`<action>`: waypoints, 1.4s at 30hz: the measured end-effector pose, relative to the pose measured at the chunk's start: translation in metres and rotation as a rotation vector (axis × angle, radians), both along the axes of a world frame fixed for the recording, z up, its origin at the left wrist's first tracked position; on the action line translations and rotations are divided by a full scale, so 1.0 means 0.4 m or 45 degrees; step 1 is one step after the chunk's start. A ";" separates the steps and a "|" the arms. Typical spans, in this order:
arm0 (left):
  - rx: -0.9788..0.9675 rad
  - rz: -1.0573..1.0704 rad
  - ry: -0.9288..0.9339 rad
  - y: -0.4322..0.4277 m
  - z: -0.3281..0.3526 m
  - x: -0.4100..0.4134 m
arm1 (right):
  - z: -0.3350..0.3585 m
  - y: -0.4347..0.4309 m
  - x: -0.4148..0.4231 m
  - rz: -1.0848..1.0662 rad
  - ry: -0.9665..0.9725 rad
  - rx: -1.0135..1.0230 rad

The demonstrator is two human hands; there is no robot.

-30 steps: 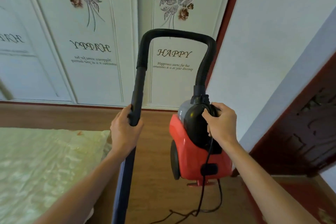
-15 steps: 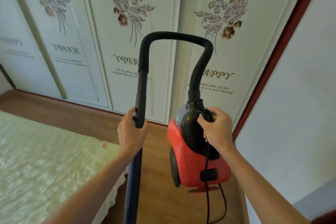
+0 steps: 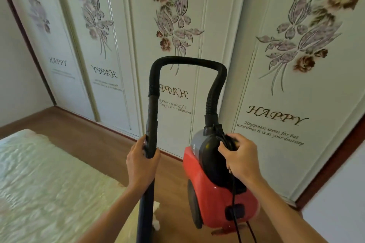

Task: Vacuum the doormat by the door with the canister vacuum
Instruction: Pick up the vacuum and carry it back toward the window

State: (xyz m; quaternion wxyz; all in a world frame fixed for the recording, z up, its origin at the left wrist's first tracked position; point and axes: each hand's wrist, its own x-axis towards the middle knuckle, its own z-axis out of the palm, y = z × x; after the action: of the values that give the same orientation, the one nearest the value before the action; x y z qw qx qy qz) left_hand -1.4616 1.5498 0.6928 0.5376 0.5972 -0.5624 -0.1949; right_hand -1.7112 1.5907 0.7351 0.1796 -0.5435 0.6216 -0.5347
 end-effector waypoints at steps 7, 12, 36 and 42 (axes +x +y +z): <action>-0.065 0.107 0.033 -0.226 0.022 0.008 | 0.035 -0.273 0.019 0.119 -0.051 -0.023; -0.101 0.198 0.016 -0.358 0.032 0.015 | 0.056 -0.457 0.037 0.233 -0.122 -0.001; -0.106 0.830 -0.099 -0.878 0.028 0.121 | 0.041 -1.253 0.242 0.891 -0.113 0.047; -0.092 0.925 -0.088 -1.069 -0.007 0.274 | 0.026 -1.452 0.399 0.996 -0.092 0.048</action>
State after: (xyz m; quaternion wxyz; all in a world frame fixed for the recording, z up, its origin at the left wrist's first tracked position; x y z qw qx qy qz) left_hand -1.3519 1.1220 0.6898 0.5731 0.7449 -0.3381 0.0490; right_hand -1.5516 1.0100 0.7455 0.4017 -0.7168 0.3704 -0.4331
